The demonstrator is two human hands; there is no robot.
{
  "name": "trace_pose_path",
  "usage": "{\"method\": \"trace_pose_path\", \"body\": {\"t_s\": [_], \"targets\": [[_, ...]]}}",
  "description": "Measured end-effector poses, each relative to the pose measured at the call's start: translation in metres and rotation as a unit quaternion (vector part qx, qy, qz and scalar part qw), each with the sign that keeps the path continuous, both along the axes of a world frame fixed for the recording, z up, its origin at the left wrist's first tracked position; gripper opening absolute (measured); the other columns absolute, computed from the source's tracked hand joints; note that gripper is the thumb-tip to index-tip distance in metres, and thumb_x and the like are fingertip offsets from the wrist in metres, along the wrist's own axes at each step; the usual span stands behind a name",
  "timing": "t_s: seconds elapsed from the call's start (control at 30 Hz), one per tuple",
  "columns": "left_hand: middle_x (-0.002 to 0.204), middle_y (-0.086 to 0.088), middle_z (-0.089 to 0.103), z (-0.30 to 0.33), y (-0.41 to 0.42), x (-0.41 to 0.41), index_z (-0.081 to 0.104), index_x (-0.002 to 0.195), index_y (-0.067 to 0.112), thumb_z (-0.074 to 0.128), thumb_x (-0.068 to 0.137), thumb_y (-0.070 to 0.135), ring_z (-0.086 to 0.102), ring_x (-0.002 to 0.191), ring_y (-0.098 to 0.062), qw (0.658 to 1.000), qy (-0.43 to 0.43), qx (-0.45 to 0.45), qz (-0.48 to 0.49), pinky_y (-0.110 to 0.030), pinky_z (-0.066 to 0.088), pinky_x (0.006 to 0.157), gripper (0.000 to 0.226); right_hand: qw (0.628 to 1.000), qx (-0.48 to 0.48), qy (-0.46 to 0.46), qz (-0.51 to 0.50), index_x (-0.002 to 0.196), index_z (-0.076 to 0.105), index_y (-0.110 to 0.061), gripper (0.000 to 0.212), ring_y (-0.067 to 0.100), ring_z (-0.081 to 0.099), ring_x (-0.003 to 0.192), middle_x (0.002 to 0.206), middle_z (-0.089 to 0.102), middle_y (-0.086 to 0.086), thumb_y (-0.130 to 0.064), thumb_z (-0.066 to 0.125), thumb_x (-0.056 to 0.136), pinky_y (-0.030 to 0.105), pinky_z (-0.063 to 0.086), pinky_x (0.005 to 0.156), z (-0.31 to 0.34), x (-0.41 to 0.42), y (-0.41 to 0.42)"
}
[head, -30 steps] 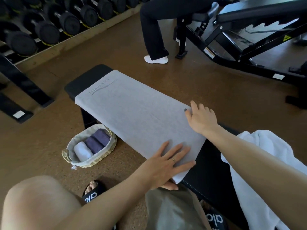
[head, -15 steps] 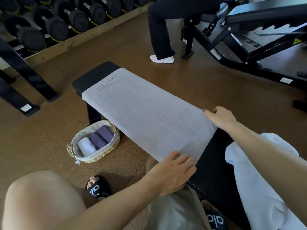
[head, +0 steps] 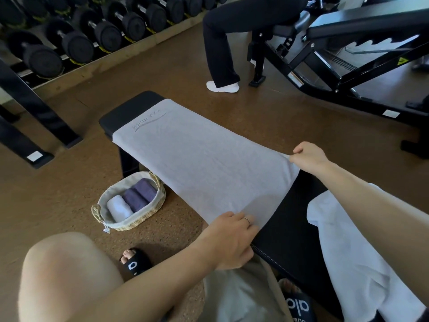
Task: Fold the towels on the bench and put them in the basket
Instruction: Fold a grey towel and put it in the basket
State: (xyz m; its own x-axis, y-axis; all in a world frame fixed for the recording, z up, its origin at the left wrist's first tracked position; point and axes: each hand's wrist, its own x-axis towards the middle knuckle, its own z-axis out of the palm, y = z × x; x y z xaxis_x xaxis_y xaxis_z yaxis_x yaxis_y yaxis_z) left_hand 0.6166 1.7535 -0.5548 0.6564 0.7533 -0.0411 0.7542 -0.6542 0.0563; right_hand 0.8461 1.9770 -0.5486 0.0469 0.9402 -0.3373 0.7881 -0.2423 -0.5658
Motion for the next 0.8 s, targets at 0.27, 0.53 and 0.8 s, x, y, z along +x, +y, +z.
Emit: {"method": "trace_pose_path", "body": {"t_s": [0.27, 0.53, 0.8], "targets": [[0.077, 0.003, 0.049, 0.038, 0.012, -0.029, 0.041, 0.080, 0.020, 0.050, 0.090, 0.028, 0.047, 0.069, -0.021, 0.966, -0.149, -0.156, 0.140, -0.038, 0.040, 0.063, 0.015, 0.964, -0.006, 0.238, -0.120, 0.113, 0.068, -0.013, 0.019, 0.018, 0.054, 0.066, 0.074, 0.058, 0.007, -0.009, 0.060, 0.097, 0.029, 0.046, 0.059, 0.020, -0.003, -0.003], [0.070, 0.015, 0.045, 0.085, 0.032, -0.101, 0.047, 0.078, 0.020, 0.061, 0.101, 0.023, 0.042, 0.064, -0.001, 0.879, -0.305, -0.253, 0.265, -0.018, 0.034, 0.062, 0.027, 0.897, -0.012, 0.437, -0.063, 0.114, 0.066, -0.003, 0.022, 0.022, 0.073, 0.092, 0.096, 0.072, 0.009, -0.006, 0.058, 0.093, 0.031, 0.059, 0.081, 0.066, -0.046, 0.018], [0.071, 0.010, 0.052, 0.102, 0.060, -0.191, 0.054, 0.096, -0.002, 0.064, 0.100, 0.022, 0.062, 0.061, 0.000, 0.819, -0.389, -0.210, 0.367, -0.042, 0.061, 0.082, 0.026, 0.937, 0.050, 0.343, 0.049, 0.115, 0.069, -0.007, 0.021, 0.019, 0.073, 0.080, 0.087, 0.074, 0.008, -0.008, 0.064, 0.095, 0.029, 0.060, 0.076, 0.092, -0.144, 0.081]]}}
